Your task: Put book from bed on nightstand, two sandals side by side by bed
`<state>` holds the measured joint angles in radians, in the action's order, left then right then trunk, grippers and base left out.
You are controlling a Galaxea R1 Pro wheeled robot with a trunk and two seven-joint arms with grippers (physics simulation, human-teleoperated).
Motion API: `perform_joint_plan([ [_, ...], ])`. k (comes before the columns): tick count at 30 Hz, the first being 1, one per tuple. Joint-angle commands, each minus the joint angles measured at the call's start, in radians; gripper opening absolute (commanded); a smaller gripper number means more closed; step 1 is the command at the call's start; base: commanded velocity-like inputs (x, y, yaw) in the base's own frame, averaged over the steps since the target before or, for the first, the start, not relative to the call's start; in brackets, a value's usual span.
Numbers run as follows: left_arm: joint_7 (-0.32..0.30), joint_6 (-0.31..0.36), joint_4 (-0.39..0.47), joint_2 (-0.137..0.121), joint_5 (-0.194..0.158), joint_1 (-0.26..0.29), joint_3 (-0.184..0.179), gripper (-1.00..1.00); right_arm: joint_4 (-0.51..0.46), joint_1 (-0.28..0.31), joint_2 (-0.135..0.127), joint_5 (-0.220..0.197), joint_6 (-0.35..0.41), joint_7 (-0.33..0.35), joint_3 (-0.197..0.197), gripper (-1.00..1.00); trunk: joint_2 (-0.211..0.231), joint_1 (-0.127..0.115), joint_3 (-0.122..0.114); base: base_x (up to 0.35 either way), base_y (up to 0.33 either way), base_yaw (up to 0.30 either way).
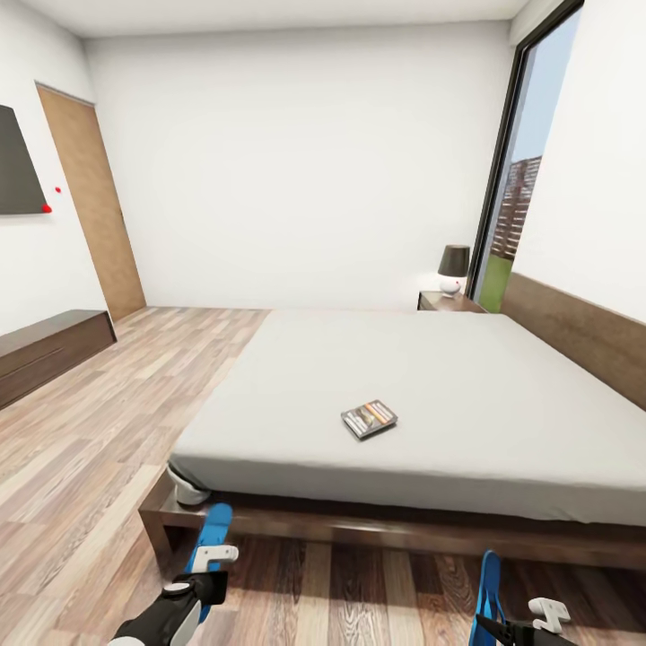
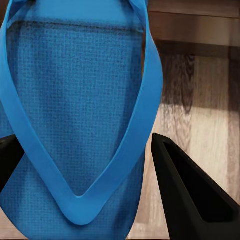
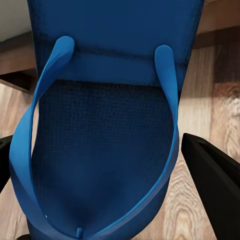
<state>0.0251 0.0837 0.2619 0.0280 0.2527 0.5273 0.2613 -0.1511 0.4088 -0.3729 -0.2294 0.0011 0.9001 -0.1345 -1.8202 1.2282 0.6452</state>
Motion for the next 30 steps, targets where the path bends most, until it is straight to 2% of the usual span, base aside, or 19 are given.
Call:
perform_joint_plan([
  [1,-0.001,0.006,-0.003,0.001,0.012,0.0,0.006,-1.0,0.001,0.001,0.0,0.004,0.0,0.004,-0.008,-1.0,-0.008,0.004,0.004,0.0,0.0,0.0],
  [30,-0.001,0.005,-0.012,0.002,0.013,0.0,0.006,-1.0,0.001,0.001,0.0,0.004,0.0,0.005,-0.01,-1.0,-0.211,0.115,0.095,0.0,0.0,0.0],
])
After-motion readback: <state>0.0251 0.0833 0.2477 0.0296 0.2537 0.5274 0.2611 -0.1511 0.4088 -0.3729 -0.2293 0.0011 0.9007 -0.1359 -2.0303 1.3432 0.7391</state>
